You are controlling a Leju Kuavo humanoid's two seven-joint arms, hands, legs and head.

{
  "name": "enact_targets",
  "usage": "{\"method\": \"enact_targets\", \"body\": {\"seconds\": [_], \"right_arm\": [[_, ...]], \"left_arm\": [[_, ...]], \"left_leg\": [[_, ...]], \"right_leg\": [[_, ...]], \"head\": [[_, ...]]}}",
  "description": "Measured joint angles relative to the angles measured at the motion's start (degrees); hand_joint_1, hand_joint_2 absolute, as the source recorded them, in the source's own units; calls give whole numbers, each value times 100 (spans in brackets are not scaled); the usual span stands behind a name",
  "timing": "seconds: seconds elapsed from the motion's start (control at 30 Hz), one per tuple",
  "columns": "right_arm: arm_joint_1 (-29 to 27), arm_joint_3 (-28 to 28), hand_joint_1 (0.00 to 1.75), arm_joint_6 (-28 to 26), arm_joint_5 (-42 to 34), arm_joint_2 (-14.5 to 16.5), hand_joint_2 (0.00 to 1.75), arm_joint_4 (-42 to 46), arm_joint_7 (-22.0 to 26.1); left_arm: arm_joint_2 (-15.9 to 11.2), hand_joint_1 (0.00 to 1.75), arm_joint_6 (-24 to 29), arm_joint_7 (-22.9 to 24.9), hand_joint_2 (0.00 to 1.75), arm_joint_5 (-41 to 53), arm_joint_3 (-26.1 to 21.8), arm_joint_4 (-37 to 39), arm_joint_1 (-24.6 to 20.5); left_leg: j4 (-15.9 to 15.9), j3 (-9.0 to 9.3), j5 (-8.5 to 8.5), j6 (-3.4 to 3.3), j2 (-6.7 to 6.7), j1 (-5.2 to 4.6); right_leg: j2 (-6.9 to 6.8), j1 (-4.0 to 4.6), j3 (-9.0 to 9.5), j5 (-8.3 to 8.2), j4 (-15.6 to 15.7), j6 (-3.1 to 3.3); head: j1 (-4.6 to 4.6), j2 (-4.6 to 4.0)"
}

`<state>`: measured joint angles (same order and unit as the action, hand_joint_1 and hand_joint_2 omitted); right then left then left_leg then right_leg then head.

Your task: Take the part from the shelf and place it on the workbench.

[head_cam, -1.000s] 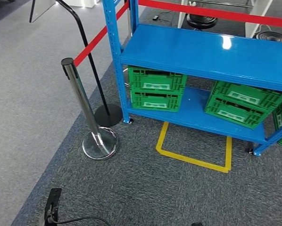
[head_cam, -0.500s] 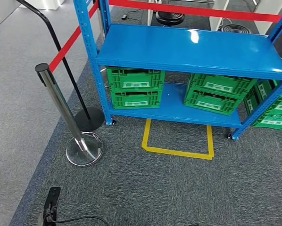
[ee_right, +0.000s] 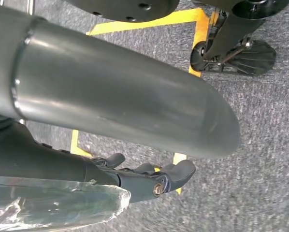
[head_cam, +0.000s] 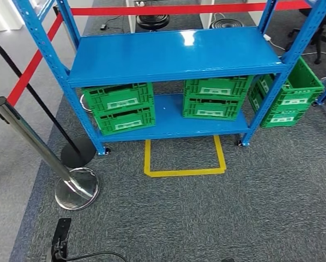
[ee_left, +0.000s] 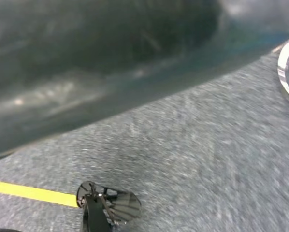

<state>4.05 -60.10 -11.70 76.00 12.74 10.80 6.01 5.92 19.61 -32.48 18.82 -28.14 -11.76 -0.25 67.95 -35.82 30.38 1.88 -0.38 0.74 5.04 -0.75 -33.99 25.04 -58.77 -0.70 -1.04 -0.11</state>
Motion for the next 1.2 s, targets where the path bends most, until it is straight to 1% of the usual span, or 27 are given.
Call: {"method": "enact_targets", "body": {"seconds": [0.03, 0.07, 0.1, 0.13, 0.17, 0.2, 0.23, 0.27, 0.33, 0.37, 0.4, 0.43, 0.47, 0.53, 0.6, 0.7, 0.77, 0.8, 0.87, 0.9, 0.93, 0.97, 1.0, 1.03, 1.07, 1.13, 1.2], "right_arm": [[5, 0, 0, 2, 1, 0, 0, 0, 0], [12, 1, 0, 4, 2, 0, 0, 0, 0], [15, 1, 0, 5, 2, 0, 0, 0, 1], [9, 1, 0, 4, 2, 0, 0, 0, 1], [-3, 1, 0, 4, 2, 0, 0, 0, 1], [-22, 0, 0, 3, 2, 0, 0, 0, 1], [-33, -1, 0, 2, 5, 0, 0, 0, 1], [-30, -1, 0, 2, 15, 0, 0, 0, 3], [2, 1, 0, -2, 55, 0, 0, 0, 11], [15, 2, 0, -3, 71, 0, 0, 0, 15], [16, 3, 0, -5, 81, 0, 0, 0, 16], [10, 3, 0, -7, 83, 0, 0, 0, 16], [1, 2, 0, -10, 85, 0, 0, 0, 16], [-7, 1, 0, -28, 99, 0, 0, 0, 15], [-3, 3, 0, -52, 148, 0, 0, 0, 12], [-4, 8, 0, -74, 196, 0, 0, 0, 8], [2, 14, 0, -77, 198, 0, 0, 0, 9], [10, 18, 0, -75, 200, 0, 0, 0, 9], [23, 24, 0, -75, 205, 0, 0, 0, 9], [24, 26, 0, -75, 213, 0, 0, 0, 8], [23, 26, 0, -75, 229, 0, 0, 0, 8], [21, 26, 0, -75, 249, 0, 0, 0, 8], [19, 27, 0, -75, 267, 1, 0, 0, 8], [19, 28, 0, -74, 279, 1, 0, 0, 8], [21, 29, 0, -74, 284, 2, 0, 0, 8], [22, 31, 0, -75, 284, 2, 0, 0, 7], [9, 32, 0, -75, 284, 2, 0, 0, 6]], "left_arm": [[-3, 0, -33, -50, 0, -7, -5, 0, -2], [-5, 0, -67, -98, 0, -10, -14, 0, -4], [-7, 0, -102, -144, 0, -15, -29, 1, -7], [-7, 0, -132, -182, 0, -17, -45, 1, -10], [-7, 0, -152, -213, 0, -19, -60, 1, -13], [-5, 0, -168, -235, 0, -20, -73, 1, -16], [-7, 0, -178, -252, 0, -19, -81, 0, -19], [-11, 0, -186, -268, 0, -17, -90, 0, -17], [-29, 0, -196, -291, 0, -7, -106, 1, 3], [-38, 0, -201, -295, 0, -2, -112, 2, 15], [-42, 0, -206, -298, 0, 3, -115, 2, 22], [-43, 0, -210, -302, 0, 6, -117, 2, 22], [-43, 0, -214, -306, 0, 12, -117, 2, 18], [-42, 0, -222, -322, 0, 31, -117, 2, 3], [-46, 0, -247, -340, 0, 49, -117, 2, -13], [-57, 0, -306, -359, 0, 57, -119, 1, -21], [-61, 0, -338, -367, 0, 64, -118, 1, -25], [-62, 0, -348, -369, 0, 70, -116, 1, -25], [-63, 0, -356, -371, 0, 81, -114, 2, -13], [-68, 0, -356, -371, 0, 84, -115, 2, -3], [-74, 0, -356, -371, 0, 89, -116, 2, 5], [-78, 0, -356, -372, 0, 95, -117, 2, 10], [-81, 0, -356, -373, 0, 101, -117, 2, 10], [-85, 0, -356, -375, 0, 105, -117, 2, 8], [-86, 0, -356, -376, 0, 107, -117, 2, 1], [-89, 0, -356, -380, 0, 107, -117, 2, -12], [-89, 0, -355, -382, 0, 110, -117, 2, -14]], "left_leg": [[-384, 165, -192, -1, -137, 18], [-710, 302, -305, -7, -265, 40], [-905, 380, -344, -19, -367, 52], [-984, 407, -331, -42, -415, 52], [-1010, 414, -327, -76, -371, 49], [-1016, 416, -340, -114, -310, 48], [-1027, 421, -350, -159, -244, 50], [-1039, 426, -356, -199, -170, 53], [-1045, 432, -349, -253, -6, 35], [-1044, 434, -344, -264, 82, 23], [-1043, 439, -338, -269, 161, 15], [-1042, 447, -331, -267, 222, 11], [-1041, 461, -322, -259, 266, 11], [-1038, 499, -294, -219, 324, 9], [-1032, 522, -275, -166, 358, -14], [-1054, 528, -285, -81, 365, -15], [-929, 469, -169, -26, 293, 0], [-701, 362, -27, -7, 236, 5], [1, 20, 295, 10, 140, 4], [295, -138, 375, 12, 122, 4], [429, -228, 354, 10, 110, 2], [364, -226, 229, 2, 102, 2], [107, -127, 27, -12, 95, 2], [-242, 23, -186, -30, 84, 2], [-601, 181, -322, -47, 70, 0], [-1000, 344, -394, -87, 47, -10], [-1061, 364, -363, -150, 43, -12]], "right_leg": [[77, 2, -3, -4, -8, -22], [150, 4, -22, -8, -22, -50], [215, 5, -48, -19, -25, -88], [275, 2, -75, -36, -20, -130], [334, -10, -114, -56, -3, -170], [319, -18, -139, -65, 7, -206], [195, -11, -183, -28, -44, -236], [14, 0, -272, 75, -197, -261], [-361, 17, -586, 444, -864, -293], [-430, 13, -776, 620, -1262, -303], [-454, 9, -906, 711, -1546, -308], [-462, 8, -935, 695, -1632, -310], [-467, 8, -835, 569, -1468, -306], [-528, 12, -384, 225, -679, -287], [-582, 23, -49, 60, -122, -240], [-557, 41, -9, 51, -52, -141], [-524, 26, -7, 35, -23, -61], [-505, 14, -4, 28, -9, -23], [-462, 19, -6, 37, -8, 21], [-434, 22, -5, 43, -8, 31], [-404, 25, 0, 48, -8, 35], [-375, 26, 8, 54, -9, 34], [-347, 25, 20, 59, -9, 26], [-322, 24, 33, 66, -9, 13], [-303, 34, 39, 79, -18, -14], [-278, 49, 44, 78, -16, -86], [-275, 53, 57, 57, -10, -159]], "head": [[-1, 0], [0, 0], [1, 0], [-1, 0], [3, 0], [1, 0], [16, 0], [38, 0], [71, 0], [73, 0], [72, 0], [73, 0], [73, 0], [74, 0], [66, 0], [61, 0], [57, 0], [52, 0], [46, 0], [48, 0], [47, 0], [47, 0], [47, 0], [45, 0], [45, 0], [47, 0], [51, 0]]}}
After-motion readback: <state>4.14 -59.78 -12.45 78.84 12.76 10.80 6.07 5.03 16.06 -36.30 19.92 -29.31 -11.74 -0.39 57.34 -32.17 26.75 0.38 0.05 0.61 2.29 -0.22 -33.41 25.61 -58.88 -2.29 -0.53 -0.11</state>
